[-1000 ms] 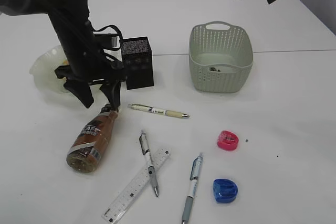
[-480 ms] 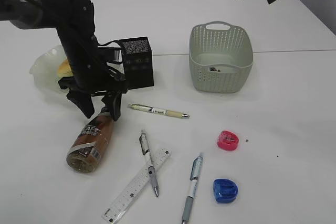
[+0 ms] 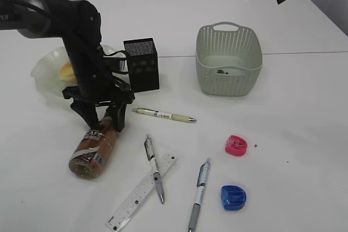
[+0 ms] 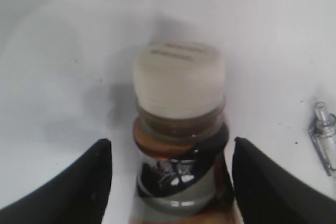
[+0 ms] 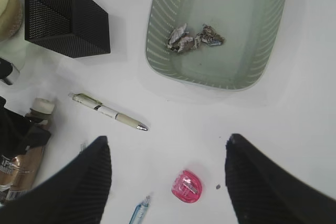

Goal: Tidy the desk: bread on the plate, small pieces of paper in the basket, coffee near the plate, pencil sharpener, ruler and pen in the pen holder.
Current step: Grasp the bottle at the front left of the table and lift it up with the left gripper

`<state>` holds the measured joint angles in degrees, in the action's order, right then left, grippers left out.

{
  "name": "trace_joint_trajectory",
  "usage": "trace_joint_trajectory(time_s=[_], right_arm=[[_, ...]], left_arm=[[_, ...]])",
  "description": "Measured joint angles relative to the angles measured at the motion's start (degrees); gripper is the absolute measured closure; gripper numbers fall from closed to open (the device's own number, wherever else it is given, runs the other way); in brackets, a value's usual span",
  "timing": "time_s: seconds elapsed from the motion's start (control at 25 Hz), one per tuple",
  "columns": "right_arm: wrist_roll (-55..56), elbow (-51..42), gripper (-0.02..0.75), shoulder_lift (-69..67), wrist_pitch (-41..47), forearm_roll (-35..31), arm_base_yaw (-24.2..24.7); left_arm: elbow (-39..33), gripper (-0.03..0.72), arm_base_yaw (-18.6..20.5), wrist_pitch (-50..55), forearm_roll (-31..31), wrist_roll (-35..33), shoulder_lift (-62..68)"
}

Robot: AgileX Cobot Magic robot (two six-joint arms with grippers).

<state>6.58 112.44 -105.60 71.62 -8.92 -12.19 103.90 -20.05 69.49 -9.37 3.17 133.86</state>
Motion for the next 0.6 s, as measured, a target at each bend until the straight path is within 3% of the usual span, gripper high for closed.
trace_joint_trajectory(time_s=[0.44, 0.6], right_arm=[[-0.76, 0.0, 0.239, 0.0, 0.0, 0.0, 0.0], [-0.85, 0.0, 0.24, 0.0, 0.0, 0.0, 0.0]], left_arm=[[0.39, 0.337, 0.0, -0.13, 0.0, 0.0, 0.58], [0.33, 0.435, 0.0, -0.13, -0.1, 0.0, 0.58]])
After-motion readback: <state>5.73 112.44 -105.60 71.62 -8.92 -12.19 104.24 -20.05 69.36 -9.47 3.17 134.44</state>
